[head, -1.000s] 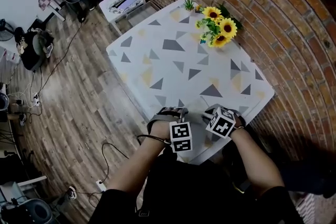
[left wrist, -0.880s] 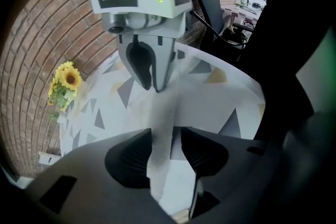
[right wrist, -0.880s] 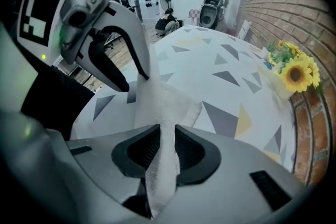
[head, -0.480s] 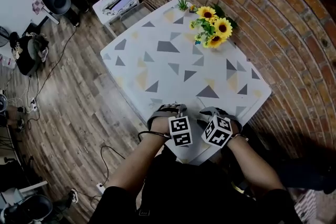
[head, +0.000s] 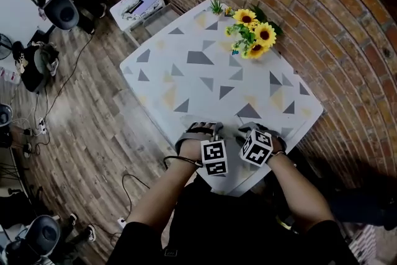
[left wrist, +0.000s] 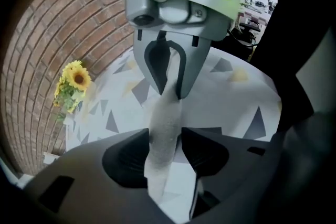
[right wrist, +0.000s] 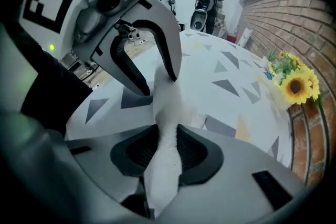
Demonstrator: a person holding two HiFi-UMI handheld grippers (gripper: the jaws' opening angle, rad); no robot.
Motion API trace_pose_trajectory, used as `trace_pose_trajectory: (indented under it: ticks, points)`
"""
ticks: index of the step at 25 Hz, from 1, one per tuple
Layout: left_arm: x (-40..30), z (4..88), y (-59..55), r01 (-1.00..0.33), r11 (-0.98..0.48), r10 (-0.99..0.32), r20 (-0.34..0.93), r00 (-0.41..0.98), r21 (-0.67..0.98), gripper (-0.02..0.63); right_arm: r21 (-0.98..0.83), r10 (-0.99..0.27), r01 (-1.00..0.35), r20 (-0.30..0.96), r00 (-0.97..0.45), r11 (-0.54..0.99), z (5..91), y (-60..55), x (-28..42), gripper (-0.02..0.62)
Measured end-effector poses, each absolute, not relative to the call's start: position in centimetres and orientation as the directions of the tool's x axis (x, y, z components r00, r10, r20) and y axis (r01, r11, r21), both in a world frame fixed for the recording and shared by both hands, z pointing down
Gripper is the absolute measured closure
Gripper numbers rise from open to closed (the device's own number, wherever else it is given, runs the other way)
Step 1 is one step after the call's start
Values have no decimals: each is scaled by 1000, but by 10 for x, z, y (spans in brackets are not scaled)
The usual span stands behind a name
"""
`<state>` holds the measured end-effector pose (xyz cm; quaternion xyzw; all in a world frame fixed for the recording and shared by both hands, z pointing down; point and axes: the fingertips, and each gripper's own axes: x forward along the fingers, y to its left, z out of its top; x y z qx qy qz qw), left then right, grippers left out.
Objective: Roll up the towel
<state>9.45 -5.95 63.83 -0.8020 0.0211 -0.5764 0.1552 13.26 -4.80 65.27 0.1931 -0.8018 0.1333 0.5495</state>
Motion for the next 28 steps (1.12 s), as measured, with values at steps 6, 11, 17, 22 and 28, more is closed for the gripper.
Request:
trace_pose_trajectory:
  ticks: [6,11,17,22,28]
  points:
    - [93,645,-55,154,-953,-197,922,334,-259,410,-119,-83,-459,914,-397,880,646,-34,125,497]
    - [82,643,-27,172,-976,-79,948,307,-137,455,-220,29,-390,898,-439,894,640,-1,111,499]
    - [77,642,-16,173,-980,-47,956,289,-101,460,-203,12,-410,906,-422,889,645,3,113,489]
    - [82,636,-33,168,-967,-133,943,306,-191,431,-143,-49,-458,923,-382,877,646,-16,123,466]
    - [86,627,-50,157,-958,-182,930,319,-241,430,-115,-81,-502,933,-351,857,648,-38,134,447]
